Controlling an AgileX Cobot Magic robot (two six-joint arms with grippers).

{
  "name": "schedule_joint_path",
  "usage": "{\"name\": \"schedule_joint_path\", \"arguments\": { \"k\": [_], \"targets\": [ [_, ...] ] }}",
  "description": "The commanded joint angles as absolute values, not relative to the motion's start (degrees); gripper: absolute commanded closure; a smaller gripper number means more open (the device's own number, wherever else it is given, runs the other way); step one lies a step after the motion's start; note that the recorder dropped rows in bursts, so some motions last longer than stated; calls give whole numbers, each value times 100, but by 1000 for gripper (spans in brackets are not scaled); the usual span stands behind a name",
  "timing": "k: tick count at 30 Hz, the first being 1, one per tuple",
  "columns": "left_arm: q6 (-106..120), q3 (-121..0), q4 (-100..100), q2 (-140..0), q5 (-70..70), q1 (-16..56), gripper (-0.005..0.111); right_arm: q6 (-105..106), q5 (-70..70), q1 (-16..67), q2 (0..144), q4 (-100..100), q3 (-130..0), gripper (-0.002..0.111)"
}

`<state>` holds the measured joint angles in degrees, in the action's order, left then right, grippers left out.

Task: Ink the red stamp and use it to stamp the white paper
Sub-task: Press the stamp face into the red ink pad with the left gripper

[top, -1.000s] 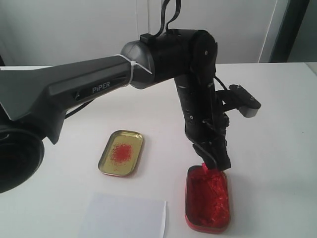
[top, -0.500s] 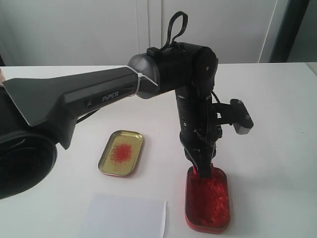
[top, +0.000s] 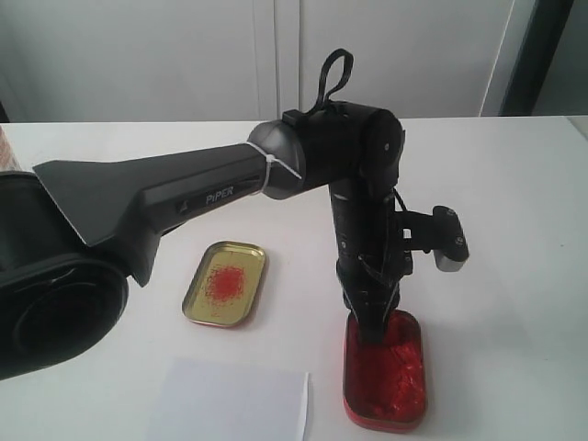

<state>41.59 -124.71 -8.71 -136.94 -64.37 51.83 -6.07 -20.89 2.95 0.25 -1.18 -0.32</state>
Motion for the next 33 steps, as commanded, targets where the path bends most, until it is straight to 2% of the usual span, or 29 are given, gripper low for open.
{"name": "schedule_joint_path", "arguments": {
  "k": [1, 22, 33],
  "targets": [
    [4222, -12396, -826, -13956, -6446, 5208, 107, -628, -2006, 280, 0, -123, 0, 108],
    [4209, -12396, -933, -14289, -6553, 5208, 107, -628, -2006, 280, 0, -123, 0, 108],
    [4200, -12410, -933, -13923, -6707, 5208, 107, -628, -2006, 280, 0, -123, 0, 108]
  ]
}}
